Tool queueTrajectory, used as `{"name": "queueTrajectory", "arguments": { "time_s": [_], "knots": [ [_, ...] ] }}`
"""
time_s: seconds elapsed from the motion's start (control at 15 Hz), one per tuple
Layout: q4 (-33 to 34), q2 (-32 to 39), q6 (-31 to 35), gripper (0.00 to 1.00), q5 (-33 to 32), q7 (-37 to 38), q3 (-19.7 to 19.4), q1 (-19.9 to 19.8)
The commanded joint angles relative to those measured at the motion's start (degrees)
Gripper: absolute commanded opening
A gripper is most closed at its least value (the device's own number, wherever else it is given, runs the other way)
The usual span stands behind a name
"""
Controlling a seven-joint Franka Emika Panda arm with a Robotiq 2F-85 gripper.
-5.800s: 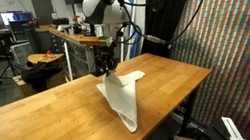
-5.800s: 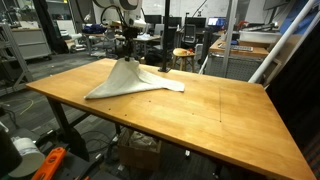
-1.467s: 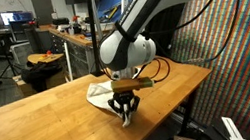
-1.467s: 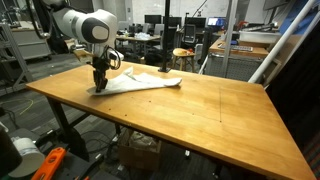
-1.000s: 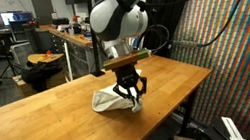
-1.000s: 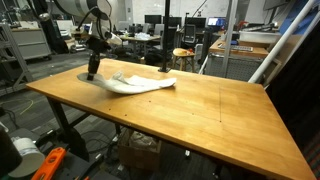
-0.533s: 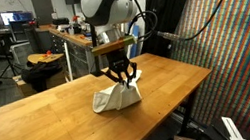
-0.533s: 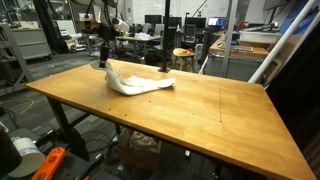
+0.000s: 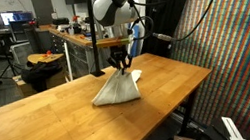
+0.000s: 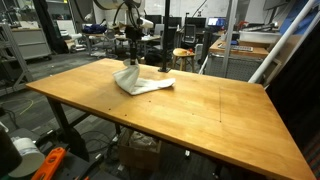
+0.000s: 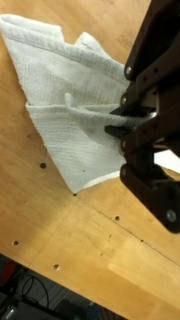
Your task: Fold the towel into a triangle twice
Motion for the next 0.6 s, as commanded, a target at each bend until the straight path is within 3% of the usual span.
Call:
{"name": "queueTrajectory", "arguments": {
  "time_s": [0.0,0.07,0.13,0.2,0.53],
  "knots": [
    [6.5,3.4,2.6,0.02,-1.9,2.9,-1.7,-0.5],
    [7.7,4.0,3.1,0.02,-1.9,3.5,-2.1,-0.7],
    [8.4,4.4,3.6,0.33,-1.5,3.0,-2.3,-1.0],
    [8.6,4.5,4.5,0.34,-1.9,3.5,-2.6,-0.9],
    [3.4,0.0,7.9,0.70,-4.0,5.3,-2.9,0.3]
  ]
}}
